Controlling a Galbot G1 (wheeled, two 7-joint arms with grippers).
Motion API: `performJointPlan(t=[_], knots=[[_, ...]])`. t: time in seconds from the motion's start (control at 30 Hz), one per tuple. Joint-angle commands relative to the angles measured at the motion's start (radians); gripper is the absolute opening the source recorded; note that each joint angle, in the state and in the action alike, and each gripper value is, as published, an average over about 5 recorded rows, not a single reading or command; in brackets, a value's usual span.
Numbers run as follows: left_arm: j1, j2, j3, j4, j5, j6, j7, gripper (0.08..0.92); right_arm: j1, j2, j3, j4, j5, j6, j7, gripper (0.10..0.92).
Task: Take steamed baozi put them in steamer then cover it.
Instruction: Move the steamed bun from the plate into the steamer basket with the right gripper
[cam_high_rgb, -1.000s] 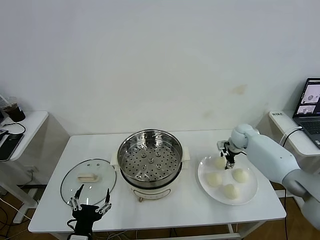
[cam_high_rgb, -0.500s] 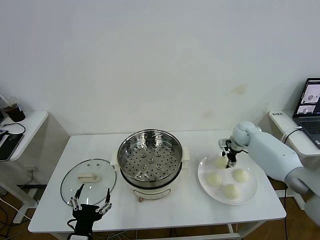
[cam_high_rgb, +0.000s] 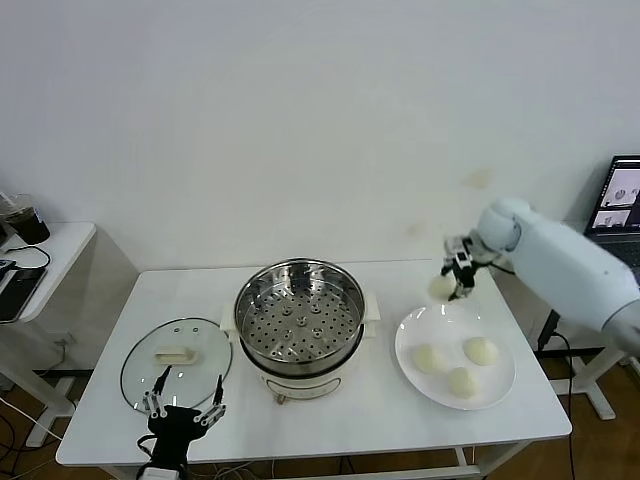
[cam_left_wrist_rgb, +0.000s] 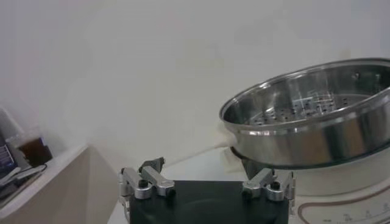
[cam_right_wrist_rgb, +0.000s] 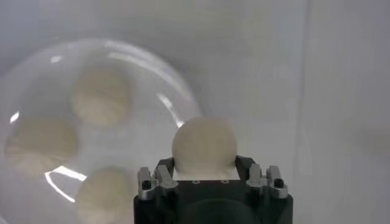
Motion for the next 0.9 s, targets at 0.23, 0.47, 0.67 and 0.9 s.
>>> performJointPlan(t=[0.23,0.47,0.67,0.9], knots=[[-0.012,0.006,-0.004,0.018,-0.005,-0.002,0.001,0.823,0.344,0.169,-0.248,0.145,0.336,-0.036,0.062,0.628],[-0.007,0.008,-0.018,0.012,-0.013,-0.001,0.002,0.823,0.346,0.325,-0.318,0.143,0.363,0.018,0.110,0.628],[0.011,0.003,-0.036,-0.001,-0.021,-0.003,0.001,0.823,0.310,0.384,-0.373,0.146,0.297,0.115,0.145,0.628],[0.023,-0.001,-0.055,-0.019,-0.024,-0.003,0.001,0.823,0.252,0.455,-0.402,0.028,0.112,0.305,0.204,0.631]])
